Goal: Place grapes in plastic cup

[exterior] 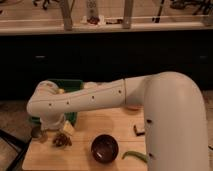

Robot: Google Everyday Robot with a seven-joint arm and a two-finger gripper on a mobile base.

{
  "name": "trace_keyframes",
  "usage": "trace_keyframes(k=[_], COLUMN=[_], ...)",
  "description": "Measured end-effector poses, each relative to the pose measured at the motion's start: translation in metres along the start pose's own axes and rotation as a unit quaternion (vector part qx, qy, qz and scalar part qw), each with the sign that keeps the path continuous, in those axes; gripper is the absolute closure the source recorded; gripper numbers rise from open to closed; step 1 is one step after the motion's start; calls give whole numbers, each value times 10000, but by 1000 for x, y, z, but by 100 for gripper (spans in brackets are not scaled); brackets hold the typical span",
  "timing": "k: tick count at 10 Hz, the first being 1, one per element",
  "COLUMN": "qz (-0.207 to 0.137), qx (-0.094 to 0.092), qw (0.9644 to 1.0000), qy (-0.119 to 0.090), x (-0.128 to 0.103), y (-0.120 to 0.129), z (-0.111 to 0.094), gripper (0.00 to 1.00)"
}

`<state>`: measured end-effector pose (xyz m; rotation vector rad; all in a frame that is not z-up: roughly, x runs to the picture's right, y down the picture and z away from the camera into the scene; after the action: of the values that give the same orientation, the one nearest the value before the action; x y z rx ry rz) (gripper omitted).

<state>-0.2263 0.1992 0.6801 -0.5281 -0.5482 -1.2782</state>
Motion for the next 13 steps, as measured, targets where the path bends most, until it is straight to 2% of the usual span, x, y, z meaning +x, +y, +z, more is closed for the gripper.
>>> trace_keyframes(k=[13], qz=[-45], qx=[-10], qw=[10000], qy=[-57], x=[5], y=[-2], z=[2], gripper=[20])
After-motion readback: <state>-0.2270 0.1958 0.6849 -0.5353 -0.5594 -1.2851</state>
